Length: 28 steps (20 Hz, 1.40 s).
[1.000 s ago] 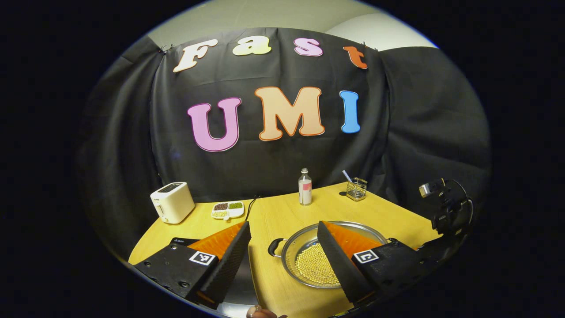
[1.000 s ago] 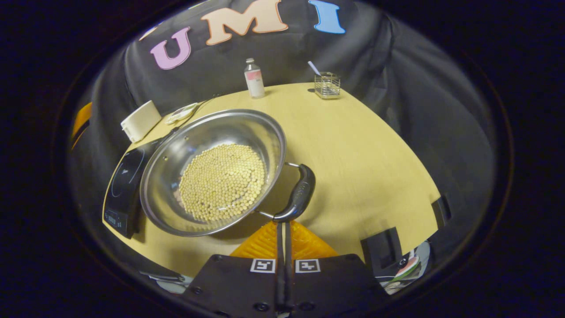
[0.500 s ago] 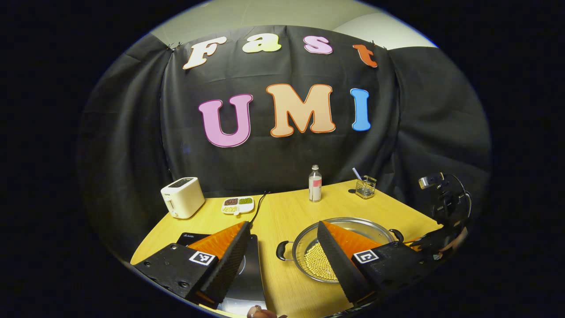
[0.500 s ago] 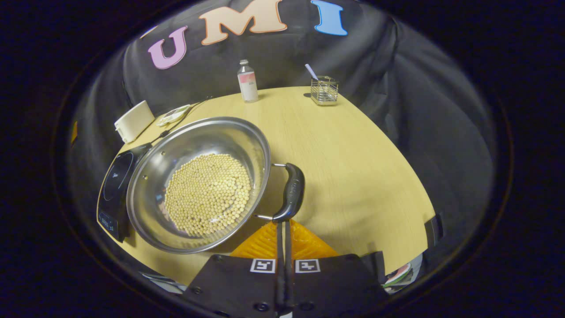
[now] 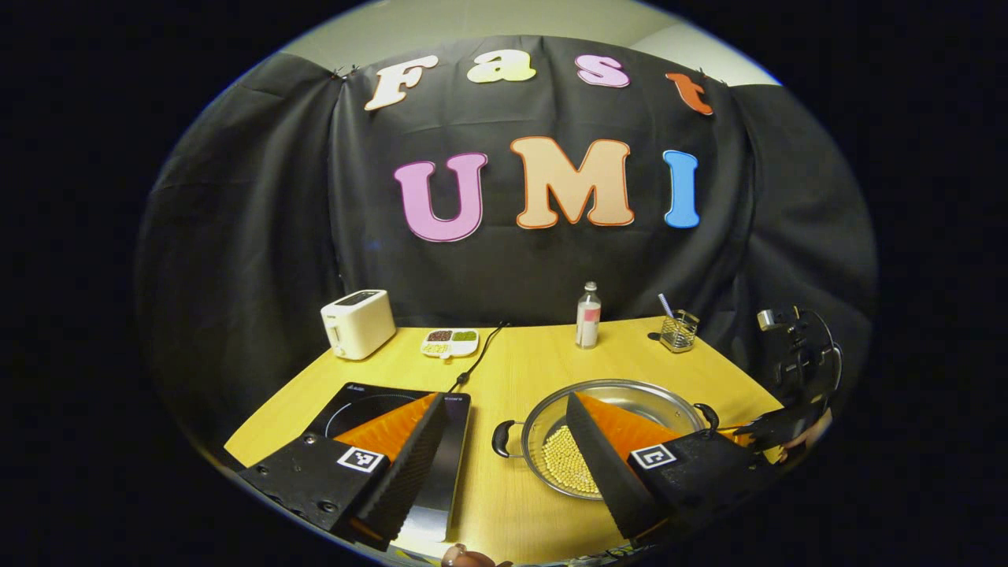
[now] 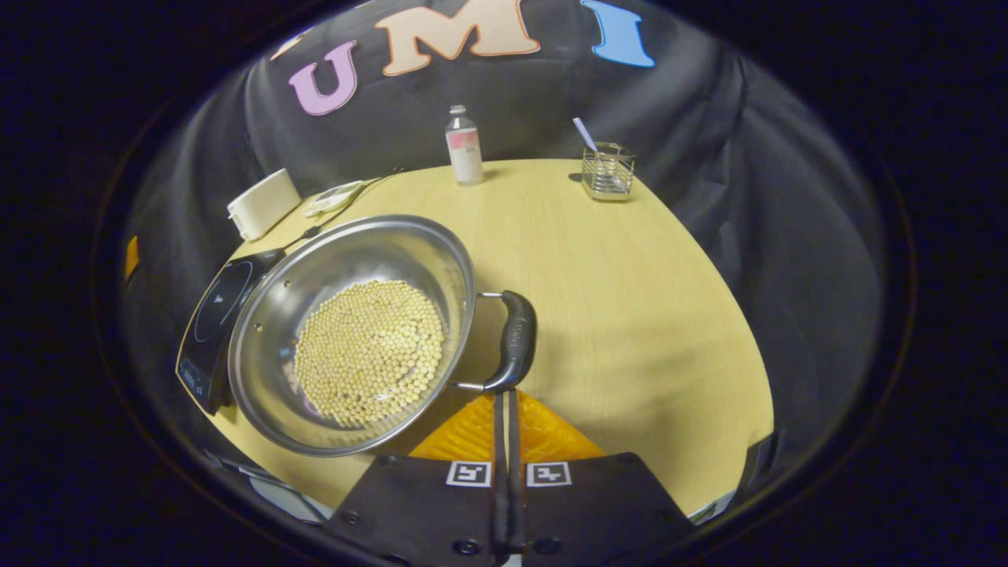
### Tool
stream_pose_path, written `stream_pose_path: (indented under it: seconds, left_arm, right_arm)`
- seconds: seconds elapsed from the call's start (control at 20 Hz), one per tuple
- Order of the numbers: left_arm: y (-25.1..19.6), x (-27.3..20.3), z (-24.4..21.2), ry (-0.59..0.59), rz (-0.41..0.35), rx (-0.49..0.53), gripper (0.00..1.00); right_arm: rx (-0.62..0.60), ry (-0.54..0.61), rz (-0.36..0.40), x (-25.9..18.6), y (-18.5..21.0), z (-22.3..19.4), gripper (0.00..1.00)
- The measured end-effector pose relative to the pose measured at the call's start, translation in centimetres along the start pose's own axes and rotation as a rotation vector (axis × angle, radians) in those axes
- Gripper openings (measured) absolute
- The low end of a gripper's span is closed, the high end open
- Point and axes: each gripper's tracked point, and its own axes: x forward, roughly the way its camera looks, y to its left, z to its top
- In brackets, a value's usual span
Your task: First push the handle of the pot to place it horizontally, then grasp the pot with both hands and set it on the induction cooktop.
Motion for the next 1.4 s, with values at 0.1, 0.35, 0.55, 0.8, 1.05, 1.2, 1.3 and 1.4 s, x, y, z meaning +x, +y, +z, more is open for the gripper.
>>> stream_pose_path:
  seconds: [0.1,0.35,0.55,0.8,1.05,1.2,1.3,1.4]
  left_arm:
    - [-0.3,-0.4,-0.3,0.003,0.026,0.002,0.98]
    - [-0.7,-0.5,-0.7,0.012,0.052,-0.025,1.0]
    - [-1.8,0.8,-2.5,0.063,-0.003,-0.095,0.99]
    - [-1.6,3.6,-3.8,0.103,-0.053,-0.032,0.98]
    - [-1.6,7.4,-5.9,0.168,-0.116,-0.029,0.98]
    - [-1.1,10.2,-8.1,0.224,-0.123,-0.037,0.98]
    - [-1.1,11.7,-9.5,0.265,-0.127,-0.056,0.99]
    - [-1.2,12.8,-10.7,0.295,-0.134,-0.068,0.99]
  right_arm:
    - [-0.017,-0.007,0.014,0.2,-0.4,0.5,0.07]
    - [-0.022,-0.019,0.032,0.0,-0.8,1.0,0.03]
    - [-0.023,-0.044,0.035,-1.7,-1.5,1.4,0.19]
    - [0.06,-0.09,0.043,-3.4,-1.2,4.1,0.83]
    - [0.104,-0.095,0.036,-1.7,0.4,5.5,0.98]
    - [0.101,-0.069,0.032,0.2,1.1,5.7,0.95]
    - [0.103,-0.05,0.029,1.4,1.2,5.7,0.95]
    - [0.104,-0.031,0.026,2.5,1.1,5.7,0.96]
